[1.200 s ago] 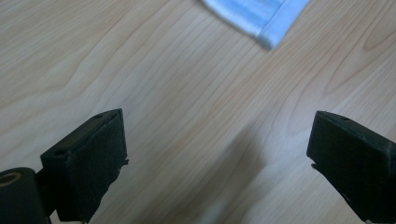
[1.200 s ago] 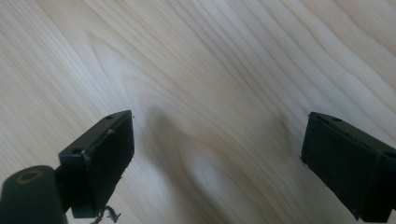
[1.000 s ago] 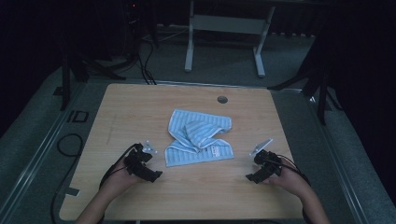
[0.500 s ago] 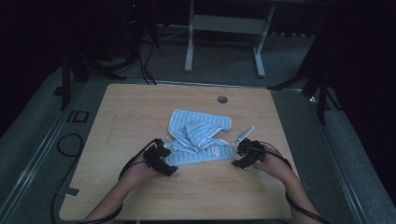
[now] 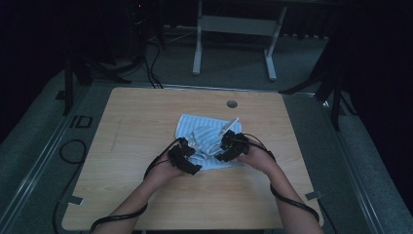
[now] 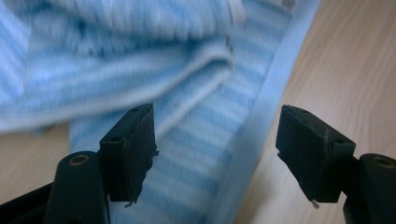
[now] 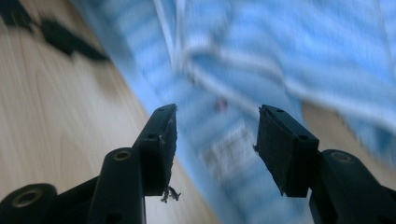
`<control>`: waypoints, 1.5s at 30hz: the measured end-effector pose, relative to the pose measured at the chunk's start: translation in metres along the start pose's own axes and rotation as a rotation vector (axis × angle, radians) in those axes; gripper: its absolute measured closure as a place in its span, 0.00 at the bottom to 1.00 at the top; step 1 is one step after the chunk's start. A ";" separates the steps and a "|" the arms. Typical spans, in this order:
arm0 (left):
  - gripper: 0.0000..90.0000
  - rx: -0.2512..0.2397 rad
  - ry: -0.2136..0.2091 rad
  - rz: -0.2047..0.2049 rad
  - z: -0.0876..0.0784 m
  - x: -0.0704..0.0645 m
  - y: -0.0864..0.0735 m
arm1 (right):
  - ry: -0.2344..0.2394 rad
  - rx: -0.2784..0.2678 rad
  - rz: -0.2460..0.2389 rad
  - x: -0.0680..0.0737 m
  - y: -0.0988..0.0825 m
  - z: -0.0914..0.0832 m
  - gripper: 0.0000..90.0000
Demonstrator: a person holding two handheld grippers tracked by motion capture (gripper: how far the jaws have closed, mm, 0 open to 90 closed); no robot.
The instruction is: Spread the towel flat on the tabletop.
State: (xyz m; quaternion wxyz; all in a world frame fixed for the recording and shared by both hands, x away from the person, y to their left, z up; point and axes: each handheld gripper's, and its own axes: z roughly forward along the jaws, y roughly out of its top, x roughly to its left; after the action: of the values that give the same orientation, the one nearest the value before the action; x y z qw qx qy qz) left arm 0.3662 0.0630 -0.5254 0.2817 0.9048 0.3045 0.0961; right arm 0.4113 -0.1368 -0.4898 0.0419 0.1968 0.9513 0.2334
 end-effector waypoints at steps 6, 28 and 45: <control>0.36 -0.022 0.015 -0.010 0.011 0.001 0.015 | 0.017 -0.007 0.004 0.001 0.017 0.015 0.56; 0.96 -0.029 0.119 0.004 0.018 0.001 0.023 | -0.004 -0.028 0.036 -0.011 0.013 0.009 0.98; 0.97 -0.098 0.082 0.019 -0.030 0.000 0.013 | -0.093 -0.055 0.106 -0.032 -0.005 -0.025 0.99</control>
State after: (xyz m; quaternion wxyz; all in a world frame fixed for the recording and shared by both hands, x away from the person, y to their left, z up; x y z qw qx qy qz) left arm 0.3621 0.0676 -0.4933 0.3119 0.8880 0.3023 0.1506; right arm 0.4346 -0.1640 -0.4699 0.0789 0.2561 0.9299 0.2519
